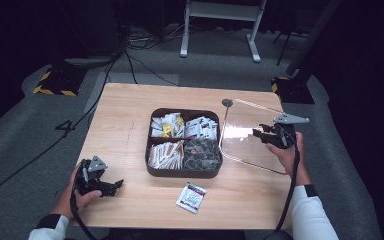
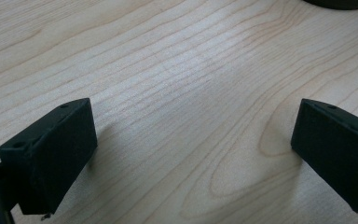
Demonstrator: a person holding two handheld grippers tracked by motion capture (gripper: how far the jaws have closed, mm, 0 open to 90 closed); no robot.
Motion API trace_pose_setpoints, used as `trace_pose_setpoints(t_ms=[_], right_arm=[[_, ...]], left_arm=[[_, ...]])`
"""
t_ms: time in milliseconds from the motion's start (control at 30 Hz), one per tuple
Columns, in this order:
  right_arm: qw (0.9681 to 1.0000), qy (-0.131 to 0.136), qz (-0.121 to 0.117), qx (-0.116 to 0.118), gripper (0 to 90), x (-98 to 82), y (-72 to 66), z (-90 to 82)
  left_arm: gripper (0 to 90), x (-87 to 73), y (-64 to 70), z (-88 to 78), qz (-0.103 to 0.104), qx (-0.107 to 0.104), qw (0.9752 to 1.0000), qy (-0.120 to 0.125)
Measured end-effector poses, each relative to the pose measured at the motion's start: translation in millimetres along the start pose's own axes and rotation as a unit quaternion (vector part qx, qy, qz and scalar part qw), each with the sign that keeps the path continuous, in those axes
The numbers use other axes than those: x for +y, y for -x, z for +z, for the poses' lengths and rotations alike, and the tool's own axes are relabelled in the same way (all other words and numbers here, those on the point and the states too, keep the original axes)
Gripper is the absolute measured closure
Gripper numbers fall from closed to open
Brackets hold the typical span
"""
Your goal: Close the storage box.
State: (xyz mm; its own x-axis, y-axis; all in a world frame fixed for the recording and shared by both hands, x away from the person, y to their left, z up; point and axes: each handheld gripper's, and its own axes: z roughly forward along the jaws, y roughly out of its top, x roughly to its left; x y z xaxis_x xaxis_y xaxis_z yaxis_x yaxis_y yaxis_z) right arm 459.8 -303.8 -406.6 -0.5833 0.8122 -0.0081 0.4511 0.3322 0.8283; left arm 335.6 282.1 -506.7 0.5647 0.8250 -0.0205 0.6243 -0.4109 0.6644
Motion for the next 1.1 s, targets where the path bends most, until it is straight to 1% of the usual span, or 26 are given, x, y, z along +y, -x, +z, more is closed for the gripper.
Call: trace_pose_setpoints(t_ms=[33,67,167,267,300,333,433,500,533,567,600,667,700,733,800,833,867,933,967,1000,1100], right_arm=[[1.0,0.001,-0.001,0.002,59.6,3.6,-4.0,1.1],[1.0,0.001,-0.001,0.002,59.6,3.6,-4.0,1.1],[1.0,0.002,-0.003,0.007,59.6,8.3,-9.8,3.3],[0.9999,0.006,0.003,0.014,59.6,12.1,-14.8,6.1],[0.9999,0.002,0.0,0.016,59.6,14.6,-19.4,8.7],[0.9999,0.002,0.0,0.016,59.6,14.6,-19.4,8.7],[0.9998,-0.002,-0.007,0.02,59.6,17.7,-26.8,13.8],[0.9995,-0.007,-0.013,0.027,59.5,20.5,-34.6,20.9],[0.9995,-0.007,-0.013,0.027,59.5,20.5,-34.6,20.9],[0.9993,-0.01,-0.018,0.03,59.6,22.5,-39.9,25.7],[0.9993,-0.01,-0.018,0.03,59.6,22.5,-39.9,25.7],[0.9991,-0.012,-0.021,0.036,59.6,24.6,-45.3,30.5],[0.9988,-0.014,-0.026,0.039,59.6,26.5,-50.3,35.2],[0.9988,-0.014,-0.026,0.039,59.6,26.5,-50.3,35.2],[0.9985,-0.016,-0.03,0.044,59.6,28.6,-56.0,39.7],[0.9981,-0.017,-0.035,0.048,59.6,31.0,-61.8,44.0],[0.9981,-0.017,-0.035,0.048,59.6,31.0,-61.8,44.0],[0.9978,-0.018,-0.04,0.051,59.6,33.2,-67.5,48.6],[0.9973,-0.02,-0.044,0.055,59.6,35.2,-73.2,53.3],[0.9973,-0.02,-0.044,0.055,59.6,35.2,-73.2,53.3],[0.9966,-0.024,-0.047,0.063,59.6,37.7,-81.5,61.3]], left_arm=[[0.4,0.0,0.0,0.0,0.0,0.0,1.0,0.0],[0.4,0.0,0.0,0.0,0.0,0.0,1.0,0.0],[0.4,0.1,0.0,-0.2,0.0,0.0,1.0,-0.001],[0.4,-0.1,0.1,0.0,0.0,0.0,1.0,0.0],[0.4,-0.1,0.1,0.0,0.0,0.0,1.0,0.0],[0.4,-0.1,0.1,0.0,0.0,0.0,1.0,0.0],[0.4,0.0,0.0,-0.2,0.0,0.0,1.0,-0.001],[0.4,0.0,0.0,-0.2,0.0,0.0,1.0,-0.001],[0.4,0.0,0.0,-0.2,0.0,0.0,1.0,-0.001],[0.4,0.0,0.1,-0.1,0.0,0.0,1.0,0.0],[0.4,0.0,0.1,-0.1,0.0,0.0,1.0,0.0],[0.4,-0.1,0.1,0.0,-0.001,0.0,1.0,0.0],[0.4,-0.1,0.1,0.0,-0.001,0.0,1.0,0.0],[0.4,-0.1,0.1,0.0,-0.001,0.0,1.0,0.0],[0.5,0.0,0.1,-0.2,0.0,0.0,1.0,-0.001],[0.4,0.0,0.1,-0.2,0.0,0.0,1.0,-0.001],[0.4,0.0,0.1,-0.2,0.0,0.0,1.0,-0.001],[0.4,0.0,0.1,-0.2,-0.001,0.0,1.0,-0.001],[0.4,-0.1,0.3,-0.1,-0.001,0.001,1.0,0.0],[0.5,-0.1,0.3,-0.1,-0.001,0.001,1.0,0.0],[0.4,-0.1,0.3,-0.1,-0.001,0.001,1.0,0.0]])
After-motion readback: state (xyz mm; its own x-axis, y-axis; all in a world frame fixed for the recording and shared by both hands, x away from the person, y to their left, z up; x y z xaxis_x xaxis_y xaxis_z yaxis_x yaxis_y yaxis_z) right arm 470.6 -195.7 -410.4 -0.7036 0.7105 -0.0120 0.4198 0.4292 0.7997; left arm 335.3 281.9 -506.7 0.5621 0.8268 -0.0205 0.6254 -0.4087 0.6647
